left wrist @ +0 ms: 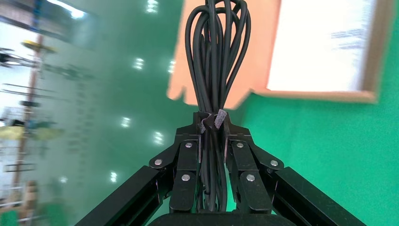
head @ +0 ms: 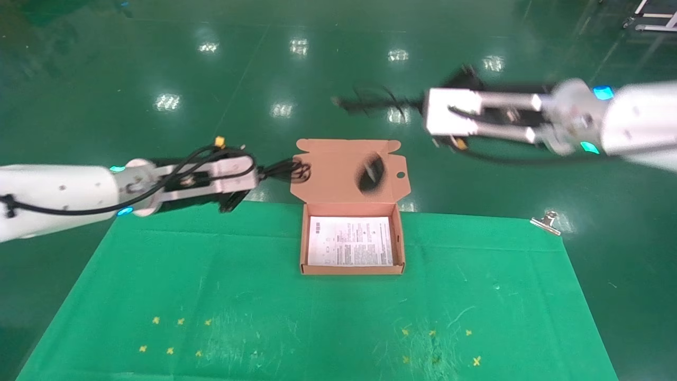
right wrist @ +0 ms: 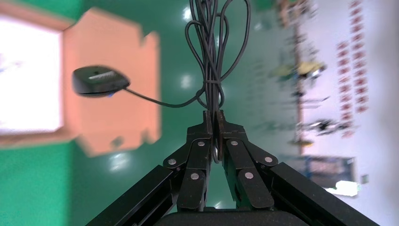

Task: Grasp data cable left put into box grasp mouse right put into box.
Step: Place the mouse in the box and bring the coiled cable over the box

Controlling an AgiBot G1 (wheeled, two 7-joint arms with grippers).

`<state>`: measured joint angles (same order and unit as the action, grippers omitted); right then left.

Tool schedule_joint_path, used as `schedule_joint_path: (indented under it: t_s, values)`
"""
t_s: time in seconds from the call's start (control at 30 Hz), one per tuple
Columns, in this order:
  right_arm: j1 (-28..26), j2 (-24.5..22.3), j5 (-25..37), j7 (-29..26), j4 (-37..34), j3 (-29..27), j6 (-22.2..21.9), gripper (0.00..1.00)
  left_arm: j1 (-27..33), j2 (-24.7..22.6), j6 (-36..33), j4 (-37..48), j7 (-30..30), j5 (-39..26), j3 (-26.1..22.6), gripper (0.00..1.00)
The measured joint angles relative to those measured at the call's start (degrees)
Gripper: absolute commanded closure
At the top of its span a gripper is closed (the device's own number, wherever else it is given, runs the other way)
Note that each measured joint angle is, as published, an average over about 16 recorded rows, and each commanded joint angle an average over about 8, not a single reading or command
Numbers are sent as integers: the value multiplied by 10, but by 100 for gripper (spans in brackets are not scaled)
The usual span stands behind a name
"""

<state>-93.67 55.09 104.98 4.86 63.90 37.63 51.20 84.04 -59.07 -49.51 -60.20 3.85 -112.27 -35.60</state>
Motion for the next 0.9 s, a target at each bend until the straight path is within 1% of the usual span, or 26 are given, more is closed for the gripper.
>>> schedule_joint_path:
  t_s: [0.23,0.43,0.67,0.9]
  values:
    - [-50,62,-36,74,-91,-12,-22,100,16,-21,44,1,22,-35,5,100]
    - [-67,87,-61,116,-142,-19,-25,100,22,-27,60,9,40,-57,8,100]
    - [-57,94,-70,125,-156,-16,-18,100,17,-20,64,18,59,-88,6,100]
    - [-32,103,-67,116,-160,-8,-17,100,9,-5,62,22,98,-145,4,100]
